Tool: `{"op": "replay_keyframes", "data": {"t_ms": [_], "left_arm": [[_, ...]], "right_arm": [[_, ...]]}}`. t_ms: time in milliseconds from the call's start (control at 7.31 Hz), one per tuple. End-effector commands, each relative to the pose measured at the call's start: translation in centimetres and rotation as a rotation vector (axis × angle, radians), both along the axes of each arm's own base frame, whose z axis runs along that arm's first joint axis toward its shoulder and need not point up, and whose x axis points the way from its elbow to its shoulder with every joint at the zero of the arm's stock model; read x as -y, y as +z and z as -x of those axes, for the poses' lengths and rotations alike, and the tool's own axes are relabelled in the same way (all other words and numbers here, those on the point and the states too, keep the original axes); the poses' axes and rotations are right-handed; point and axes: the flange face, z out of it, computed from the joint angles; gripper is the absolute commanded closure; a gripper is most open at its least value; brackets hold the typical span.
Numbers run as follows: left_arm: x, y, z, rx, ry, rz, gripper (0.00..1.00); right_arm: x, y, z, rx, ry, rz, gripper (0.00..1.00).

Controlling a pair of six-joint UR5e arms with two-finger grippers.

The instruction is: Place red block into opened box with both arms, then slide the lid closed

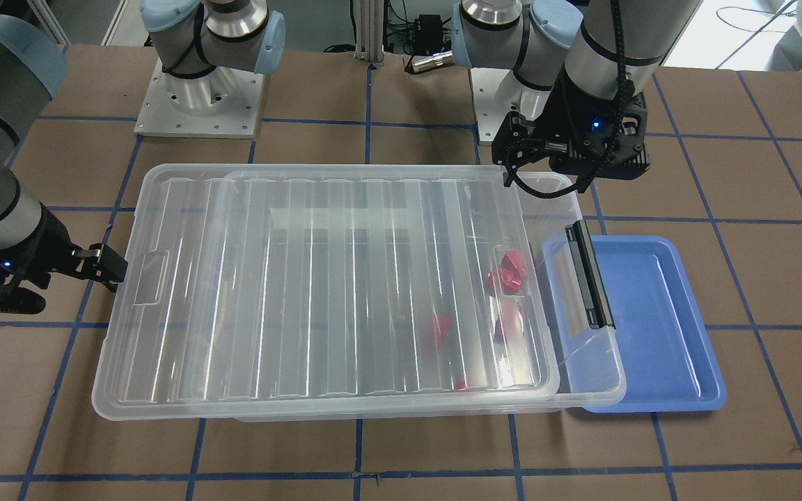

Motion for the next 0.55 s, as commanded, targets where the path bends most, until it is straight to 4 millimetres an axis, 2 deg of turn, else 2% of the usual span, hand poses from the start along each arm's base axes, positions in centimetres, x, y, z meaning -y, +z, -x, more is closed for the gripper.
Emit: {"op": "replay_keyframes", "data": {"t_ms": [0,137,410], "left_arm": [[0.0,0.0,0.1,0.000,-0.001,0.000,0.00],[0.0,-0.1,0.0,0.000,0.000,-0.002,0.00],[0.0,-0.2,0.1,0.000,-0.001,-0.003,0.00]], "right_arm": [[-0.2,0.0,-3.5,-0.003,-0.009,0.004,0.00],[-0.3,0.0,-4.9,-0.004,-0.024,0.006,0.00],[-0.4,0.1,-5.8,0.003,-0.014,0.008,0.00]]}}
